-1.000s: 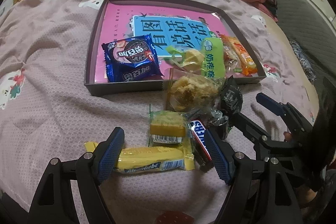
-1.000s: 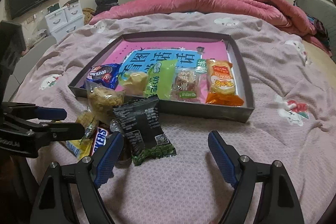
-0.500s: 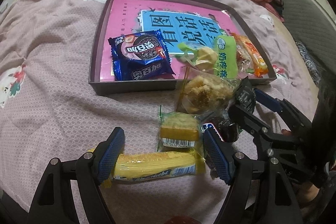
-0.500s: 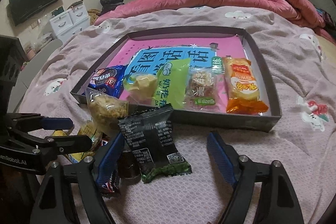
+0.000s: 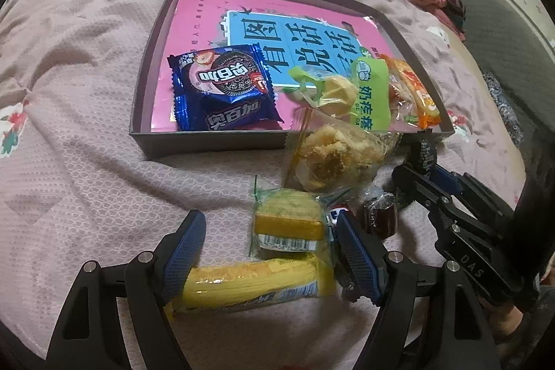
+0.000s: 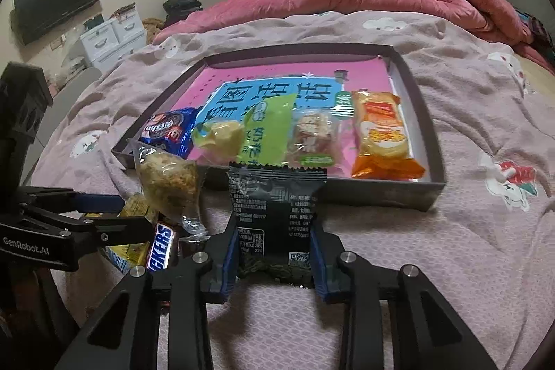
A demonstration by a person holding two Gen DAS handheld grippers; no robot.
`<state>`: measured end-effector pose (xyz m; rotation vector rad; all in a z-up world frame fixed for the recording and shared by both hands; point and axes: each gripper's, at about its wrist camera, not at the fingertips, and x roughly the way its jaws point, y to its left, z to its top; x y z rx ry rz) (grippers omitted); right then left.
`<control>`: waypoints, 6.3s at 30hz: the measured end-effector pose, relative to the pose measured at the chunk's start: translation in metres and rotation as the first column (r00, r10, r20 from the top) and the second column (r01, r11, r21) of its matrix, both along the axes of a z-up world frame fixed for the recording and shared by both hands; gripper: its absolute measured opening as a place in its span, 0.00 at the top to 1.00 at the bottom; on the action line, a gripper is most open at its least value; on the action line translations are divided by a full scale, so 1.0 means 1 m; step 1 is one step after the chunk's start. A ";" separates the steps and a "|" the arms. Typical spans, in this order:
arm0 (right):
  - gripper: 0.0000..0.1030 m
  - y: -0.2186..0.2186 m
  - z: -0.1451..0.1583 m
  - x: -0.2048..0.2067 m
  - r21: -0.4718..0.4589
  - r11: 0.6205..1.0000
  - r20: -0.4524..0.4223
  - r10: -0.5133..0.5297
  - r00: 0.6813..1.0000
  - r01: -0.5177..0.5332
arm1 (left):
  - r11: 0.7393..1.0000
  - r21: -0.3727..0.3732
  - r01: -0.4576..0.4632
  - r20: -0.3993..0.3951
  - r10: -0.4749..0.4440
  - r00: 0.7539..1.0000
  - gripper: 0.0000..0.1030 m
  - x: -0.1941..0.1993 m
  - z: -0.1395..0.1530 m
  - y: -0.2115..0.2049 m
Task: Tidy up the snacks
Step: 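Grasp the yellow sponge-cake pack with the left gripper while the right lifts the black bag, then carry the sponge-cake pack and black bag over the tray with both grippers, then lower both packs onto the book in the tray and open both grippers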
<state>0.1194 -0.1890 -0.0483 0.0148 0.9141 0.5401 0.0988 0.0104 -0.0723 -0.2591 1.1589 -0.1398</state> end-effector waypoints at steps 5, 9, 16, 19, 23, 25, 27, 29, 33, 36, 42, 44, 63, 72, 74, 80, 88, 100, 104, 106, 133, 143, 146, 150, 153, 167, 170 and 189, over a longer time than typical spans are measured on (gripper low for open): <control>0.66 -0.008 0.003 -0.003 0.025 1.000 0.001 -0.011 1.000 0.011 | 1.000 -0.023 0.006 -0.003 -0.006 1.000 0.33 0.002 -0.001 -0.001; 0.67 -0.011 0.007 -0.004 0.038 0.999 0.004 -0.020 1.000 0.020 | 0.999 -0.040 0.024 -0.004 -0.024 1.000 0.48 0.003 -0.003 -0.005; 0.67 -0.018 0.009 -0.006 0.042 0.998 0.005 -0.042 0.999 0.042 | 0.998 -0.039 0.039 0.005 -0.039 0.999 0.56 0.003 -0.002 -0.008; 0.67 -0.018 0.012 -0.007 0.045 0.998 0.017 -0.041 0.999 0.041 | 0.999 -0.041 0.035 0.012 -0.034 0.999 0.57 0.000 0.000 -0.006; 0.67 -0.018 0.015 -0.009 0.049 0.998 0.023 -0.041 0.999 0.040 | 0.999 -0.031 0.027 0.033 -0.026 0.999 0.57 -0.004 0.008 -0.003; 0.67 -0.020 0.016 -0.009 0.066 0.997 0.017 -0.045 0.999 0.043 | 0.999 -0.033 0.020 0.038 -0.019 0.999 0.58 -0.004 0.010 0.001; 0.67 -0.021 0.017 -0.009 0.067 0.997 0.018 -0.049 0.999 0.047 | 0.999 -0.032 0.009 0.047 -0.008 0.999 0.58 -0.005 0.014 0.004; 0.67 -0.022 0.019 -0.010 0.072 0.996 0.023 -0.051 0.998 0.049 | 0.999 -0.032 0.001 0.057 0.001 0.998 0.58 -0.006 0.019 0.008; 0.67 -0.021 0.021 -0.012 0.073 0.996 0.033 -0.046 0.998 0.044 | 1.000 -0.024 -0.012 0.069 0.014 0.998 0.58 -0.007 0.025 0.012; 0.67 -0.021 0.023 -0.013 0.070 0.997 0.041 -0.043 0.998 0.040 | 1.000 -0.019 -0.020 0.078 0.021 0.997 0.58 -0.009 0.028 0.014; 0.67 -0.021 0.028 -0.015 0.073 0.997 0.055 -0.039 0.998 0.035 | 0.999 0.003 -0.037 0.104 0.037 0.994 0.58 -0.010 0.039 0.016; 0.67 -0.022 0.029 -0.015 0.072 0.997 0.060 -0.042 0.997 0.038 | 0.999 0.006 -0.042 0.111 0.041 0.993 0.58 -0.011 0.042 0.017; 0.67 -0.035 0.049 -0.016 0.124 0.991 0.131 -0.063 0.989 0.047 | 0.997 0.043 -0.071 0.175 0.063 0.983 0.57 -0.010 0.074 0.007; 0.67 -0.040 0.056 -0.014 0.146 0.988 0.149 -0.075 0.986 0.053 | 0.996 0.052 -0.068 0.191 0.057 0.980 0.57 -0.003 0.082 -0.001; 0.67 -0.041 0.057 -0.013 0.146 0.988 0.153 -0.076 0.985 0.053 | 0.996 0.054 -0.066 0.194 0.055 0.979 0.58 -0.002 0.083 -0.003; 0.67 -0.039 0.061 -0.010 0.143 0.988 0.175 -0.075 0.982 0.050 | 0.996 0.060 -0.066 0.197 0.053 0.979 0.57 0.004 0.085 -0.007; 0.67 -0.041 0.062 -0.006 0.147 0.987 0.186 -0.086 0.979 0.059 | 0.995 0.069 -0.066 0.201 0.051 0.978 0.57 0.013 0.085 -0.009; 0.67 -0.056 0.060 0.007 0.147 0.981 0.185 -0.157 0.970 0.130 | 0.995 0.076 -0.063 0.204 0.047 0.978 0.57 0.032 0.081 -0.012; 0.67 -0.058 0.057 0.010 0.146 0.978 0.179 -0.173 0.968 0.147 | 0.995 0.075 -0.067 0.195 0.052 0.980 0.57 0.039 0.076 -0.011; 0.67 -0.059 0.057 0.012 0.147 0.977 0.178 -0.182 0.967 0.157 | 0.995 0.070 -0.068 0.189 0.053 0.980 0.57 0.043 0.073 -0.010; 0.67 -0.013 0.049 0.038 0.148 0.987 0.182 -0.085 0.980 0.059 | 0.995 0.082 -0.054 0.141 0.042 0.989 0.57 0.062 0.044 -0.011; 0.67 0.012 0.041 0.046 0.142 0.990 0.152 -0.028 0.988 0.006 | 0.995 0.077 -0.058 0.136 0.047 0.990 0.57 0.066 0.038 -0.009; 0.67 0.013 0.037 0.050 0.143 0.990 0.134 -0.024 0.991 0.005 | 0.995 0.077 -0.057 0.129 0.047 0.991 0.57 0.067 0.035 -0.008; 0.67 0.015 0.032 0.054 0.143 0.990 0.117 -0.018 0.993 0.001 | 0.995 0.084 -0.054 0.131 0.042 0.990 0.57 0.067 0.034 -0.009; 0.67 0.017 0.030 0.055 0.143 0.990 0.110 -0.010 0.994 -0.005 | 0.995 0.082 -0.055 0.130 0.044 0.990 0.57 0.068 0.033 -0.009; 0.67 0.028 0.021 0.049 0.114 0.992 0.089 0.037 0.995 -0.047 | 0.996 0.076 -0.055 0.130 0.045 0.990 0.57 0.067 0.033 -0.008; 0.67 0.028 0.019 0.048 0.093 0.995 0.091 0.029 0.995 -0.037 | 0.995 0.078 -0.057 0.132 0.047 0.990 0.57 0.067 0.033 -0.008; 0.66 0.019 0.014 0.037 0.055 0.998 0.083 -0.026 0.996 0.021 | 0.996 0.082 -0.028 0.118 0.019 0.993 0.56 0.069 0.029 -0.019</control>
